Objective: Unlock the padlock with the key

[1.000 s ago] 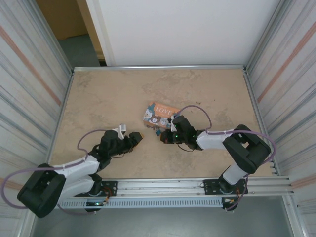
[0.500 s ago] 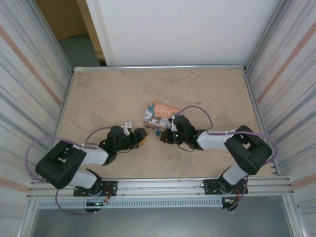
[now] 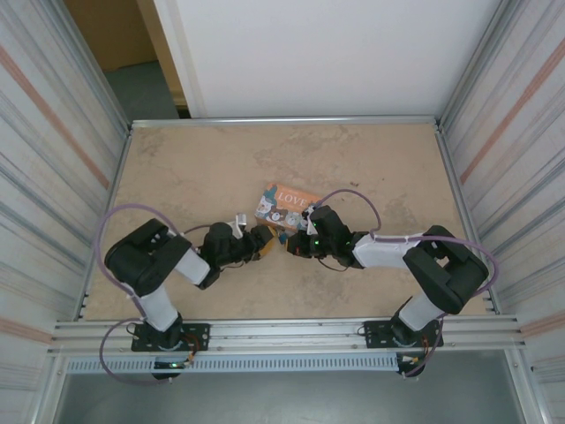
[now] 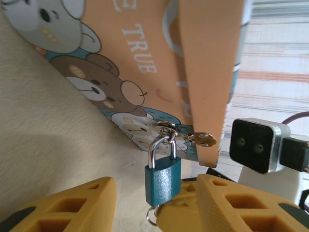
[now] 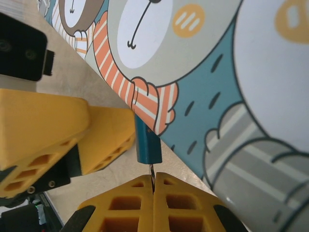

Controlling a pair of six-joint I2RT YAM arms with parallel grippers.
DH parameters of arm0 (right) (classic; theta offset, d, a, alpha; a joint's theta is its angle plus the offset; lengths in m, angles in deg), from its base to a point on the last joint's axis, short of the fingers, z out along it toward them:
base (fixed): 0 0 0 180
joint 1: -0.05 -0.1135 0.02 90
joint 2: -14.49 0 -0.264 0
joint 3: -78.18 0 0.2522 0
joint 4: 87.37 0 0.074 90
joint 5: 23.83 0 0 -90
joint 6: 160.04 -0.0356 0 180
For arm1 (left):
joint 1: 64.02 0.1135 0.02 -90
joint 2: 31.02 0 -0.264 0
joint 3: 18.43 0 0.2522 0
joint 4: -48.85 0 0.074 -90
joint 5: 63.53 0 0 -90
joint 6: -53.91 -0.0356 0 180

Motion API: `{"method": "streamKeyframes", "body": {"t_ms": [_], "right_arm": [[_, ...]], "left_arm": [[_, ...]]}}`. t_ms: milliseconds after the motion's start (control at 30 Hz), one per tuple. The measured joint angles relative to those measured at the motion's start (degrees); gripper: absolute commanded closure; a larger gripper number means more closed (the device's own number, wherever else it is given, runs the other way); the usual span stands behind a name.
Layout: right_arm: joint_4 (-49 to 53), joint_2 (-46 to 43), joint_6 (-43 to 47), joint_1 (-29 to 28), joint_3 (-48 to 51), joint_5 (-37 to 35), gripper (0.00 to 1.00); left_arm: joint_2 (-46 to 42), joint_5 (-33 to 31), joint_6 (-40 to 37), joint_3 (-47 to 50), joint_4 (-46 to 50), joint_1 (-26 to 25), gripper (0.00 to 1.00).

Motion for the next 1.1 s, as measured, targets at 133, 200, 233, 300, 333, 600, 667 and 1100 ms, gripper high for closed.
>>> {"method": "streamKeyframes", "body": {"t_ms": [133,200,233,300,333,600,667,1100], "right_arm": [[0.1,-0.1,0.0,0.0,0.0,0.0,1.00],[0.1,-0.1,0.0,0.0,0.0,0.0,1.00],[0.2,-0.1,0.0,0.0,0.0,0.0,1.00],[0.2,-0.1,0.0,0.0,0.0,0.0,1.00],[0.2,-0.1,-0.1,0.0,0.0,0.0,1.00],[0.2,-0.1,-0.9,0.0,0.0,0.2,1.00],[0.3,-0.3,-1.4,0.0,0.0,0.3,1.00],[1.0,-1.5,-3.1,0.4,0.0,1.0,1.00]], "left_arm": [[3.5,0.2,1.0,-1.7,-3.0,-1.3,0.56],[4.5,0.2,1.4,-2.3,-4.0,-1.7,0.56],[4.9,0.2,1.5,-2.4,-4.7,-1.8,0.57],[5.5,0.2,1.9,-2.5,-5.6,-1.8,0.57],[5.8,0.2,2.2,-2.6,-5.9,-1.8,0.58],[8.1,0.2,3.4,-3.4,-7.0,-1.8,0.64],[8.5,0.2,3.8,-3.6,-7.7,-1.8,0.65],[10.3,0.2,5.4,-4.7,-10.8,-2.3,0.79]]}}
